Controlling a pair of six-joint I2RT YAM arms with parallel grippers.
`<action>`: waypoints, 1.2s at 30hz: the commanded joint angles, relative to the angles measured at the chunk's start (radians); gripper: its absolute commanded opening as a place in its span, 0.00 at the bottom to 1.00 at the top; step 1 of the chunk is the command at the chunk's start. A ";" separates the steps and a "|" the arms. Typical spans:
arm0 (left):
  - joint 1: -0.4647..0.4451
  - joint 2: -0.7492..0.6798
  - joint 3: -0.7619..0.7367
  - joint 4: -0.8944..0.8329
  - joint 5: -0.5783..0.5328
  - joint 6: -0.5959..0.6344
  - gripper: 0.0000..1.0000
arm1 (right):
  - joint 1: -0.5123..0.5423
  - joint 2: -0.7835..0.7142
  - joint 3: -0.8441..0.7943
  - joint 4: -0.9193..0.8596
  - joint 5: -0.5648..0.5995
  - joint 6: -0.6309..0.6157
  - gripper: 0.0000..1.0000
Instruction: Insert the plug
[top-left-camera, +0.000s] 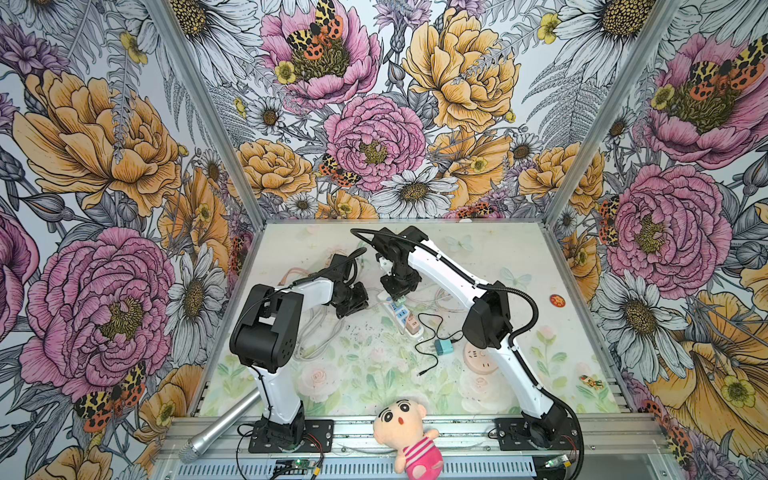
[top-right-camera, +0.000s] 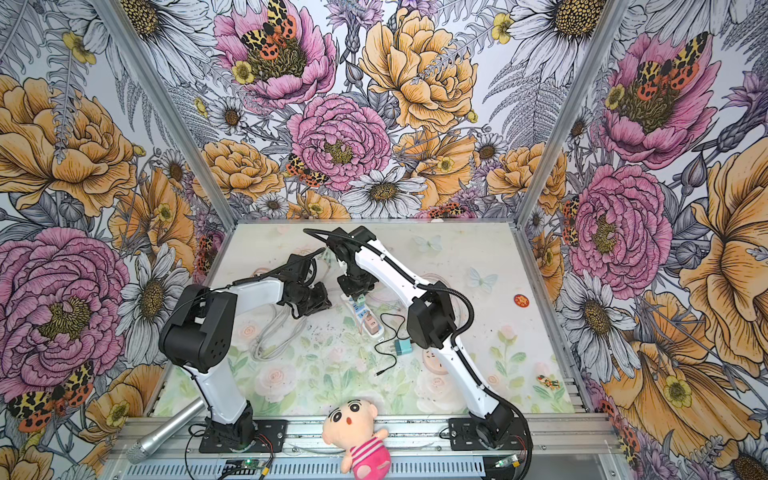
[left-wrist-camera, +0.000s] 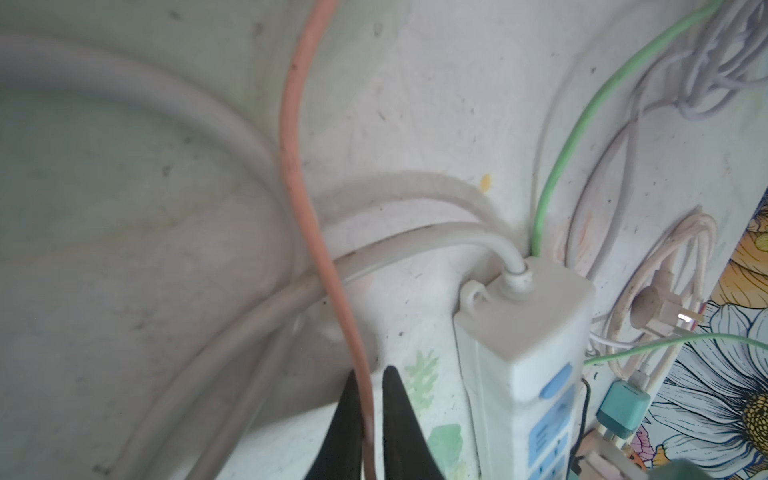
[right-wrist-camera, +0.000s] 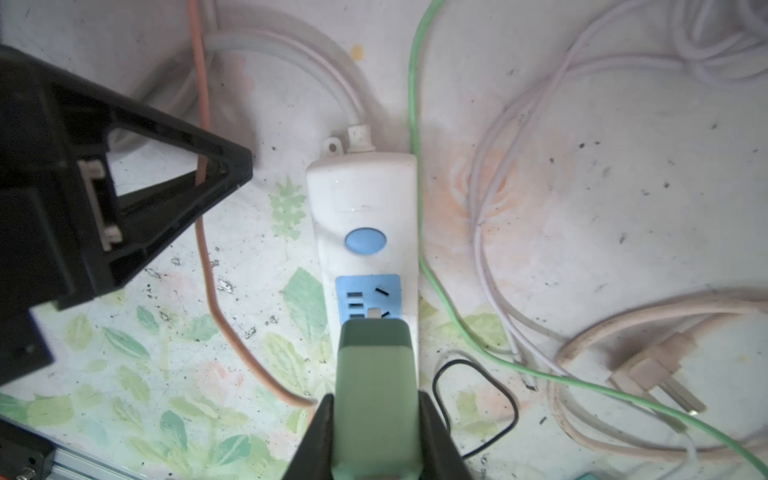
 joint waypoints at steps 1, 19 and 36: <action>-0.001 0.004 -0.038 -0.080 -0.007 0.038 0.16 | -0.001 -0.046 0.024 -0.027 0.026 -0.047 0.00; 0.018 -0.197 -0.036 -0.185 -0.061 0.088 0.41 | 0.035 -0.003 0.045 -0.015 -0.040 -0.075 0.00; 0.072 -0.288 -0.052 -0.235 -0.077 0.101 0.44 | 0.027 0.032 0.046 -0.025 0.004 -0.104 0.00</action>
